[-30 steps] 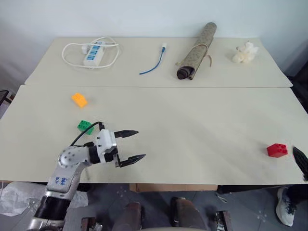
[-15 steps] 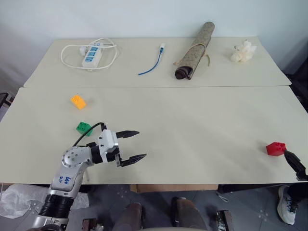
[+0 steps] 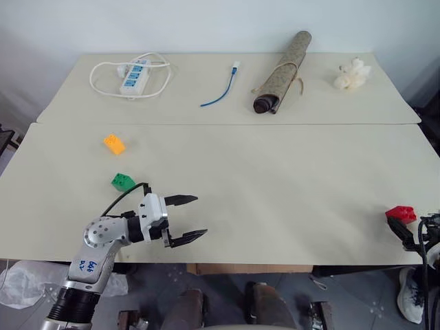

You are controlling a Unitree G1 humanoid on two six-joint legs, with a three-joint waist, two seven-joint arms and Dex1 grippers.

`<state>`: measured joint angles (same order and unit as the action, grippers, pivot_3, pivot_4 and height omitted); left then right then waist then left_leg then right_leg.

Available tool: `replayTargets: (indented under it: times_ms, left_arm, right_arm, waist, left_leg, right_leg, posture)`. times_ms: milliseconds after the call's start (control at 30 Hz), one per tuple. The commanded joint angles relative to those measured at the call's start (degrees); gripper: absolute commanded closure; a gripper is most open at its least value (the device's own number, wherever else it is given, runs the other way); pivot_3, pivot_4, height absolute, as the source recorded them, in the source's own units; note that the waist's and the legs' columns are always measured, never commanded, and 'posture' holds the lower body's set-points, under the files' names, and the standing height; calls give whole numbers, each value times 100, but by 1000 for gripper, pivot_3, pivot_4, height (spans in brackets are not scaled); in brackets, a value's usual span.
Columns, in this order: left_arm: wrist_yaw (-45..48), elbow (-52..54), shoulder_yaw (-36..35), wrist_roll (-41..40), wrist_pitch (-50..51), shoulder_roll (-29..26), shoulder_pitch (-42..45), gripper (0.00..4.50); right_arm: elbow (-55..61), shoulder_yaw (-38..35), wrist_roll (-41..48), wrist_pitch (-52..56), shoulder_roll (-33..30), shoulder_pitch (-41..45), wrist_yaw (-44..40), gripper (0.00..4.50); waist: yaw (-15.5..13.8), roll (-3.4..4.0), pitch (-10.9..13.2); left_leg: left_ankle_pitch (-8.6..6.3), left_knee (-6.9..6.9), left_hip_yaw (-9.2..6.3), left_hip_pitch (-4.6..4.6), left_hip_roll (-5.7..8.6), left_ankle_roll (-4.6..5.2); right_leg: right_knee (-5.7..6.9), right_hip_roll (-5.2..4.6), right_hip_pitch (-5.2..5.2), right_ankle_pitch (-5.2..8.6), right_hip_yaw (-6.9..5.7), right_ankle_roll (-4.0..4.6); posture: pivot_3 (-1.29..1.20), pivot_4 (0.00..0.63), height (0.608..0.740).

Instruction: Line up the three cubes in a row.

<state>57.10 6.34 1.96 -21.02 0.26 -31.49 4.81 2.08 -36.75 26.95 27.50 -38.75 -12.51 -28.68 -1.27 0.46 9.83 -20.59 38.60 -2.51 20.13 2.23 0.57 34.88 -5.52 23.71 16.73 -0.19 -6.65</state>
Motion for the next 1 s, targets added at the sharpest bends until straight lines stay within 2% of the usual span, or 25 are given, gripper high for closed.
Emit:
replayTargets:
  times_ms: [33,167,200,267,400,467,533,633,767,1000]
  left_arm:
    - [-19,169,-137,-49,-34,-55,-4,0]
    - [-13,115,-162,-25,-47,-53,57,0]
    - [-12,107,-173,-21,-45,-55,69,0]
    - [-17,86,-212,-10,-41,-80,77,0]
    - [-49,92,-316,-6,-24,-152,-7,0]
    - [-79,115,-348,4,-21,-171,-91,0]
    - [-117,160,-355,25,-27,-167,-169,0]
    - [-204,261,-387,55,-12,-153,-266,0]
    - [-357,538,-496,42,61,-170,-559,0]
    - [-658,1025,-578,71,198,-174,-937,0]
  right_arm:
    - [43,14,-55,-231,-10,83,-116,1542]
    - [-97,191,-251,-620,-32,245,-234,2946]
    - [-142,231,-248,-737,-41,285,-356,3011]
    - [-172,381,-210,-1078,-95,383,-799,3006]
    - [303,1014,3,-1376,-509,496,-2235,3006]
    - [346,1783,-369,-1590,-1039,820,-3036,3006]
    - [183,2410,-626,-1874,-1202,1473,-3431,3006]
    - [7,3065,-492,-1577,-956,2596,-3717,3006]
    - [-512,4175,-1027,-1792,-682,3763,-4371,3006]
    - [-1779,5161,-1623,-2334,153,4815,-4877,3006]
  waist:
    - [10,0,0]
    - [8,0,0]
    - [8,0,0]
    - [8,0,0]
    - [22,0,0]
    - [58,0,0]
    - [127,-8,5]
    - [165,-22,14]
    - [131,-24,15]
    - [119,-25,15]
  left_leg:
    - [0,0,0,0,-1,0]
    - [0,1,0,-1,0,0]
    - [0,1,1,-1,0,0]
    - [0,1,1,-1,1,0]
    - [0,1,2,-1,0,0]
    - [0,3,2,-1,-1,0]
    - [1,6,6,-1,0,3]
    - [3,15,2,-3,-6,-2]
    - [5,13,-13,7,-8,-11]
    - [-2,28,-32,26,6,1]
  right_leg:
    - [0,1,0,0,0,0]
    - [2,1,0,0,0,0]
    - [2,1,0,0,0,0]
    - [2,1,0,0,-1,-1]
    - [2,4,0,0,-2,-1]
    - [3,4,0,-1,-3,-1]
    - [4,3,-1,-2,0,-4]
    - [9,7,-2,-2,-3,-4]
    - [5,4,6,0,-16,0]
    - [-13,-12,3,0,-38,1]
  posture:
    - [0,150,740]
    - [0,150,740]
    - [0,150,740]
    - [0,150,740]
    - [0,150,740]
    - [0,150,740]
    - [0,150,740]
    - [0,150,740]
    - [0,150,740]
    - [0,150,740]
